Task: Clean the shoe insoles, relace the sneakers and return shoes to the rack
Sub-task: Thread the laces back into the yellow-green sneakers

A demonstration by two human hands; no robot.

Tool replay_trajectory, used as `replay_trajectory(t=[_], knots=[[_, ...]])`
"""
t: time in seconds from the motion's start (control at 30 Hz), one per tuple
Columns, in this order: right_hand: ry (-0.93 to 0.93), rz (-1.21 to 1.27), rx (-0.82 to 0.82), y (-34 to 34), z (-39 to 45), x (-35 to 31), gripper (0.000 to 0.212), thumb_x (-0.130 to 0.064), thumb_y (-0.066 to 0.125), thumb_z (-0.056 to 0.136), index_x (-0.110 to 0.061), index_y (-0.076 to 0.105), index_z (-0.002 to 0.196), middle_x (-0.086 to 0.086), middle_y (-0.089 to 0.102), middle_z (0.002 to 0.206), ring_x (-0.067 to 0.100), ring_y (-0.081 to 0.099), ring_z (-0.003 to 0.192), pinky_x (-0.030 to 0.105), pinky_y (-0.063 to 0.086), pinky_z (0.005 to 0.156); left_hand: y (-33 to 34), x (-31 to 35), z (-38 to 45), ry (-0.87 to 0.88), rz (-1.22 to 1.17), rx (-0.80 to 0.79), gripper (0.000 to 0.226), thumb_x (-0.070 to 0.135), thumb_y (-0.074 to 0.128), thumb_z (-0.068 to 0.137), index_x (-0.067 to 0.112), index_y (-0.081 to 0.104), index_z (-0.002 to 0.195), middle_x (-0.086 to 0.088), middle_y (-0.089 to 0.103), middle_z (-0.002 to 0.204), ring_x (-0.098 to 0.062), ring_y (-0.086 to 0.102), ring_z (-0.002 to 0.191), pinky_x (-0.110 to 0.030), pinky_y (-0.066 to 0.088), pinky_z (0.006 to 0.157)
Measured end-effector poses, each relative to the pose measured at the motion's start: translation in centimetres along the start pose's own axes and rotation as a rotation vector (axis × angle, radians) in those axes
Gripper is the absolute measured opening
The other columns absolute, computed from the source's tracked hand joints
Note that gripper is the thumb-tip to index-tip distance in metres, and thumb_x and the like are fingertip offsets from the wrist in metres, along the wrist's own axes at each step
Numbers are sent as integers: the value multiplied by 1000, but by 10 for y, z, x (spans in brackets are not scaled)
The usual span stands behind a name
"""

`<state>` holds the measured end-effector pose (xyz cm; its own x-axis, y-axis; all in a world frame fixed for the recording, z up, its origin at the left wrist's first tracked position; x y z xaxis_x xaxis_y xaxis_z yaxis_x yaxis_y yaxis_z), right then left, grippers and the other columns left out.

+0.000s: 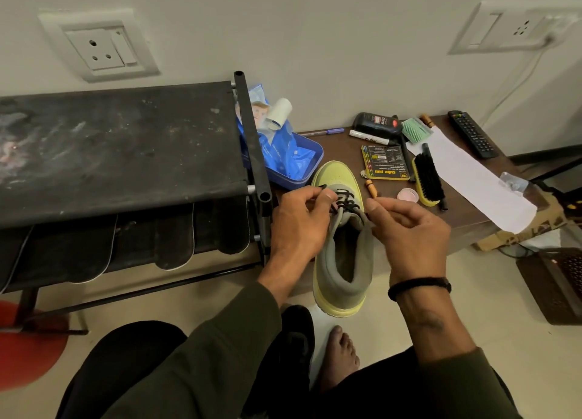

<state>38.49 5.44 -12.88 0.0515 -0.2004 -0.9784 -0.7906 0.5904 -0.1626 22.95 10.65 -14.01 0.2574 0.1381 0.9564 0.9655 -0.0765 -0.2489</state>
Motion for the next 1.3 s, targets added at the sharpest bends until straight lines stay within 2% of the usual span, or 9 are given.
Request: replay_trajectory(t=[0.1,0.2,0.27,0.43,0.6,0.8,0.93,1.1,1.3], knots=[[221,311,95,-3,3,9,14,1,78,81,-8,71,89,21,75,94,33,75,88,41,61,78,2,-2,-1,-26,-92,18,23,34,55,100,26,74,89,10,77,86,-11,75,83,-46,60,85],[439,577,152,-6,6,16,26,10,67,86,0,64,110,25,73,103,30,76,84,42,63,77,4,-4,-2,-86,-138,55,26,29,49,102,25,69,87,8,77,84,-13,76,82,-48,59,88],[467,681,156,-7,8,16,34,11,64,87,0,59,119,22,72,104,27,77,79,43,63,76,6,-1,-2,-115,-189,59,25,27,46,103,23,67,88,6,77,83,-16,75,85,-49,58,89],[223,616,197,-14,8,-8,25,1,76,83,-4,67,105,16,75,100,30,74,89,41,61,84,3,26,-2,145,-130,63,31,32,40,108,16,64,98,6,73,87,-7,67,83,-37,59,79],[-52,596,141,-27,6,-60,17,-1,81,80,-12,69,87,13,75,82,26,73,80,46,60,83,-17,55,-3,355,-71,50,30,33,41,109,16,65,99,4,73,88,-13,68,87,-40,57,79],[-329,441,44,-47,-12,-165,24,-4,81,80,-4,69,101,13,77,84,27,76,83,42,62,80,-50,156,-4,529,4,-19,27,27,46,108,15,71,106,4,75,92,-1,67,86,-27,53,77],[-397,338,-112,-52,-31,-212,39,-6,80,82,-7,66,119,11,78,88,25,76,87,37,61,81,-60,219,-24,607,153,-81,22,31,58,102,19,77,104,7,75,94,5,63,81,-23,50,75],[-363,283,-222,-57,-52,-235,26,-3,79,83,-4,72,108,13,78,92,27,76,87,43,61,86,-72,266,-57,733,227,8,18,28,68,97,19,79,107,7,75,100,3,61,82,-9,44,69],[-308,268,-327,-53,-75,-241,12,1,77,82,-4,74,92,20,75,97,36,72,99,47,59,90,-66,292,-95,729,224,-5,17,23,69,96,12,80,99,-3,77,93,-16,72,82,-30,60,74]])
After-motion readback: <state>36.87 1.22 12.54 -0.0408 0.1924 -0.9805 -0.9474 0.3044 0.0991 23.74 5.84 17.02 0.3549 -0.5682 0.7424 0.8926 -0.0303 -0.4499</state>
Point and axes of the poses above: each hand's wrist, its own z-axis towards the middle knuckle, its own y-axis out of the palm, x = y × z, the point moved 3 cm from there along z, towards the middle knuckle
